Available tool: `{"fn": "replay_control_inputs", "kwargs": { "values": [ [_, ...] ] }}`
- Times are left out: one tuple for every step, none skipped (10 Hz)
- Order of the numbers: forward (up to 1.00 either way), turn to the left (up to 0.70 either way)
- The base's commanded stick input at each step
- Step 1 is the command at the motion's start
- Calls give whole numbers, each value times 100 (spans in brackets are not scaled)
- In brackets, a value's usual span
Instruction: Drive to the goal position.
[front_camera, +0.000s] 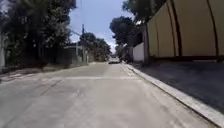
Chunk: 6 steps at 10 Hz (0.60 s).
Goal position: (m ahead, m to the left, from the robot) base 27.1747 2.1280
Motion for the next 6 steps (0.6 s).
{"fn": "replay_control_inputs", "kwargs": {
  "values": [
    [100, 0],
    [100, 0],
    [100, 0],
    [100, 0],
    [100, 0],
    [100, 0]
  ]
}}
